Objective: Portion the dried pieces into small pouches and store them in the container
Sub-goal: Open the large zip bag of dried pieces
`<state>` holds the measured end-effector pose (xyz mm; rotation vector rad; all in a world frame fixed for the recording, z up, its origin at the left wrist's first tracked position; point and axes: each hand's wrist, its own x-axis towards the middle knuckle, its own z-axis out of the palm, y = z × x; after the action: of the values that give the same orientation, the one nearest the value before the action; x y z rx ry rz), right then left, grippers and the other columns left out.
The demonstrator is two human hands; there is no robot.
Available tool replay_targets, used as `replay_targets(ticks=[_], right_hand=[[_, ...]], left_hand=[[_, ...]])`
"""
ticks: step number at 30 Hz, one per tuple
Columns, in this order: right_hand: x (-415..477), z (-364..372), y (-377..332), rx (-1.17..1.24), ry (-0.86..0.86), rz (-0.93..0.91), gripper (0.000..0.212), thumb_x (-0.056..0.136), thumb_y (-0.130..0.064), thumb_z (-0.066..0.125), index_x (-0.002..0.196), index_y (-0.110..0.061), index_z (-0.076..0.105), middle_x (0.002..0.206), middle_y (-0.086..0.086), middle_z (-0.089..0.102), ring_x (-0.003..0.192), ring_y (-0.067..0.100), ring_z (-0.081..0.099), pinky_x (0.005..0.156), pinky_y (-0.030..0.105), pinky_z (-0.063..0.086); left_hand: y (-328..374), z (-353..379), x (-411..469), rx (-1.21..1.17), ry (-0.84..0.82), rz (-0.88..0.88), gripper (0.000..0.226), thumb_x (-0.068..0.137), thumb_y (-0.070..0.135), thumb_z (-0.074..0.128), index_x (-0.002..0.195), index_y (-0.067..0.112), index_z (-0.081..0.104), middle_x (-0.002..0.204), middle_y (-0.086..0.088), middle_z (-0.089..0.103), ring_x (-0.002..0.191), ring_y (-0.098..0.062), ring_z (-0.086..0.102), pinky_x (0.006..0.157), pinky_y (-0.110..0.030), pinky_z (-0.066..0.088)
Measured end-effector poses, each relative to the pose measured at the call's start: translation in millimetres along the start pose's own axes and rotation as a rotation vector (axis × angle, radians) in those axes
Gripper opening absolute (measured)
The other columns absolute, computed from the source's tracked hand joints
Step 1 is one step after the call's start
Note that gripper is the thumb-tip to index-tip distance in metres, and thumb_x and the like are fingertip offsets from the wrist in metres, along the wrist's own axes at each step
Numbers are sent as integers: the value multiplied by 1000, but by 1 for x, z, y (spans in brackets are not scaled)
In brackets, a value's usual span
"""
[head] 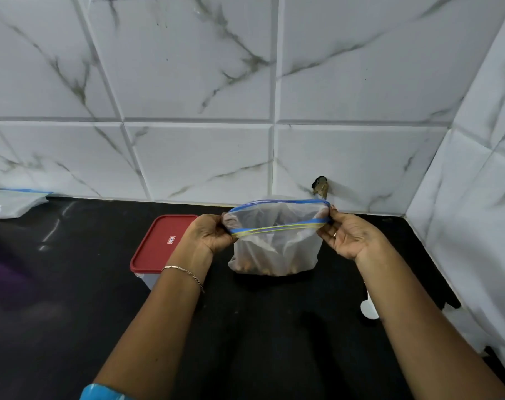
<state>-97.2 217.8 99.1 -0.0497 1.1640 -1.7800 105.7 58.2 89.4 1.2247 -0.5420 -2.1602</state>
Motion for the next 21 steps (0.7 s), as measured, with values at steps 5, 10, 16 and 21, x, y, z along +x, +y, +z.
replay_targets(ticks=[5, 10, 16, 21], right_hand=[[2, -4, 16, 97, -20, 99, 14, 99, -3, 42, 96, -6, 56, 62, 8, 64, 49, 14, 64, 48, 28, 56], [-4, -1, 21, -74, -53, 39, 26, 98, -1, 37, 85, -11, 56, 76, 11, 63, 48, 17, 63, 45, 27, 55], [-5, 7, 12, -267, -40, -52, 19, 95, -4, 48, 88, -14, 64, 94, 8, 66, 83, 23, 62, 71, 38, 54], [-2, 12, 11, -538, -37, -179, 4, 90, -13, 65, 89, -15, 68, 94, 4, 70, 92, 20, 64, 78, 37, 53]], left_hand=[[-7, 2, -18, 3, -64, 2, 43, 102, 7, 26, 67, 7, 50, 48, -19, 56, 41, -21, 54, 53, -26, 54], [-10, -1, -17, 148, -61, 121, 36, 96, 5, 31, 70, 6, 56, 67, -13, 65, 66, -22, 54, 65, -31, 43], [-6, 7, -18, 605, -111, 456, 26, 96, 25, 58, 84, 4, 68, 85, -15, 67, 78, -26, 63, 87, -42, 53], [1, 16, -17, 767, -112, 527, 28, 94, 29, 61, 83, 6, 71, 80, -10, 67, 80, -25, 61, 83, -37, 51]])
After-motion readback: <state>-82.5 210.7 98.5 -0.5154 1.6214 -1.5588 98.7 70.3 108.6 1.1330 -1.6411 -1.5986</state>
